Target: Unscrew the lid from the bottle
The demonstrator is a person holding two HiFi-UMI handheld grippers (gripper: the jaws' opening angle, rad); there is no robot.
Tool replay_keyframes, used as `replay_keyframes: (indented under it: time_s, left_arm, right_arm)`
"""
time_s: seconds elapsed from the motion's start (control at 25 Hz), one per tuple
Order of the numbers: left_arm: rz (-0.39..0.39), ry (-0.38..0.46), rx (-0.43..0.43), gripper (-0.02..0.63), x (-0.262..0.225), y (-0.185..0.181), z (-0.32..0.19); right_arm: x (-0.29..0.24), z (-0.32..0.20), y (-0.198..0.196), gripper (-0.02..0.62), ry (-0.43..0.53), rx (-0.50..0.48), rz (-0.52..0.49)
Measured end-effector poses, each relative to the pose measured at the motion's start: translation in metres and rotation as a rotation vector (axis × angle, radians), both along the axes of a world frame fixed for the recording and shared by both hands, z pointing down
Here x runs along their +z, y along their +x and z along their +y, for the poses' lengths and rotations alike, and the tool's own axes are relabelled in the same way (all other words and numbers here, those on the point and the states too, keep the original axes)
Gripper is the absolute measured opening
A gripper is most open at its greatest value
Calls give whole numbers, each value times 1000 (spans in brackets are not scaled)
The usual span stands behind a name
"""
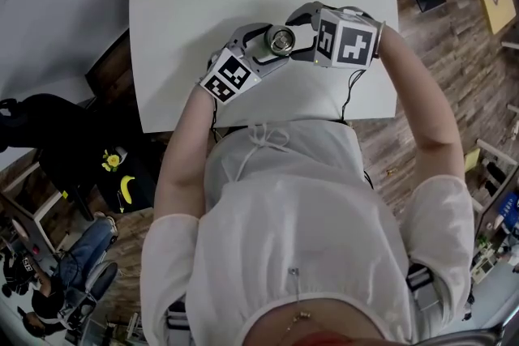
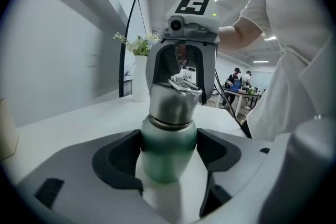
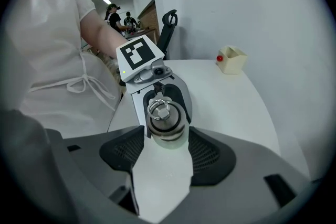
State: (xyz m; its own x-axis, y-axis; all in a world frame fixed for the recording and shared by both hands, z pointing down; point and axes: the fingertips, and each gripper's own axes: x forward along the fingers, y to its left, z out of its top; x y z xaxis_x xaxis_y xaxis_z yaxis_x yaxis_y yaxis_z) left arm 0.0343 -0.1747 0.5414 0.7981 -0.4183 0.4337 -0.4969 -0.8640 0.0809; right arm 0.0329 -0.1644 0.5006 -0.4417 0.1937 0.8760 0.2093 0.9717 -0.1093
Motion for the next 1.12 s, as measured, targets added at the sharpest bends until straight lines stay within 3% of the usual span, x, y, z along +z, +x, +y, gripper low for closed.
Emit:
replay_keyframes:
  time_s: [0.12,0.48,0.6,0.88,1.12]
  left_arm:
    - [-4,2,0,352,0,-2,0]
    - [-9,-5,5,353,-1,0,0]
    - [-12,-6,8,353,0,-1,1]
    - [-7,-2,17,353,-1,0,1]
    - [-5,-2,20,352,0,0,1]
  right_arm:
    - [-8,-3,-3,272,21,78,-38]
    - [-5,2,-6,236,19,468,-39]
    - [-2,2,-9,238,9,552,-53]
    - [-2,2,-8,236,-2,528,-81]
    - [-2,2,-8,233,34,369,-76]
